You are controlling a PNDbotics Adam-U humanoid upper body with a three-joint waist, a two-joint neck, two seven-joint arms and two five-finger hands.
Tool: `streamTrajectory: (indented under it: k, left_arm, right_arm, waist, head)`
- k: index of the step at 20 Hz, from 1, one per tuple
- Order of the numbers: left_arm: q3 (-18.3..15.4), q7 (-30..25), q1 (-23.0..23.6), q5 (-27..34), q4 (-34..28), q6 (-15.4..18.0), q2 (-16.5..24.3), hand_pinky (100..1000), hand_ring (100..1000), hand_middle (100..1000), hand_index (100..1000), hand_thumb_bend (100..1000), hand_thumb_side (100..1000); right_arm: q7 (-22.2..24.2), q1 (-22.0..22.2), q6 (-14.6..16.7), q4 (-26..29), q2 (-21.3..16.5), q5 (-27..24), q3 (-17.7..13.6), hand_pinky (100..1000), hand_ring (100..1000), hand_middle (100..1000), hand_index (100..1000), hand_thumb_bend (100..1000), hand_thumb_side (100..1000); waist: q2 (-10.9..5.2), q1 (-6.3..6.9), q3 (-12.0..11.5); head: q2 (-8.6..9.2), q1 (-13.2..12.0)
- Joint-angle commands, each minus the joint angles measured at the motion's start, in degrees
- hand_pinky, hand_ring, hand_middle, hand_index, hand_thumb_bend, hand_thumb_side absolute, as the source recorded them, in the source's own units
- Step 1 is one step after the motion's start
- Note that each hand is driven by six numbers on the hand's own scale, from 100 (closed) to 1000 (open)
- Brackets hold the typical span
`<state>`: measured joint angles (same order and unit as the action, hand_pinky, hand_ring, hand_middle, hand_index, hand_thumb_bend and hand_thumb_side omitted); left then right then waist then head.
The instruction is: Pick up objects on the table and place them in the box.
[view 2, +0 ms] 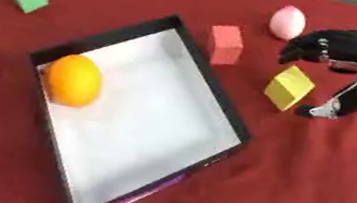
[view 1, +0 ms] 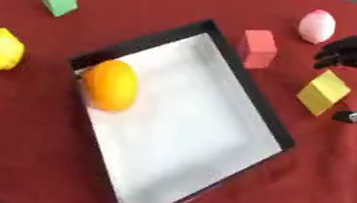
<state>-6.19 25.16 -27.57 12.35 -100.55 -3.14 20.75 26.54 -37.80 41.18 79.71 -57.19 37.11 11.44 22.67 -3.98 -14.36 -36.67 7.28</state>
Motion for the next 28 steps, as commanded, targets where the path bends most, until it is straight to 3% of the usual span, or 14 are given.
streamTrajectory:
  k: [1,6,11,28]
  left_arm:
    - [-0.3,-0.1,-0.8,0.2,-0.9,0.0,1.7,648,837,732,785,286,688]
    - [-0.3,0.0,-1.0,0.2,-1.0,0.0,1.7,648,837,731,784,283,689]
    - [-0.2,-0.1,-1.2,0.2,-0.9,0.0,1.7,649,837,729,781,282,689]
    - [0.1,-0.4,-1.7,0.5,-0.9,-0.2,1.8,649,838,721,776,279,692]
  right_arm:
    - [9.7,0.2,10.8,0.8,-2.3,0.3,-1.3,966,967,898,903,455,583]
    - [9.0,1.0,10.8,1.4,-2.6,-0.5,-1.4,963,955,883,883,458,567]
    - [8.8,0.7,10.8,1.1,-2.4,-2.2,-1.5,947,916,807,854,456,560]
    - [4.8,-0.4,10.6,-2.2,-1.5,-0.6,-2.7,939,908,816,863,427,556]
  waist:
    - [-0.95,0.18,0.0]
    - [-0.81,0.10,-0.2]
    - [-0.60,0.02,-0.4]
    - [0.25,-0.29,-1.1]
  head:
    - [0.56,0.2]
    - [0.70,0.3]
    - [0.84,0.4]
    - [1.32,0.7]
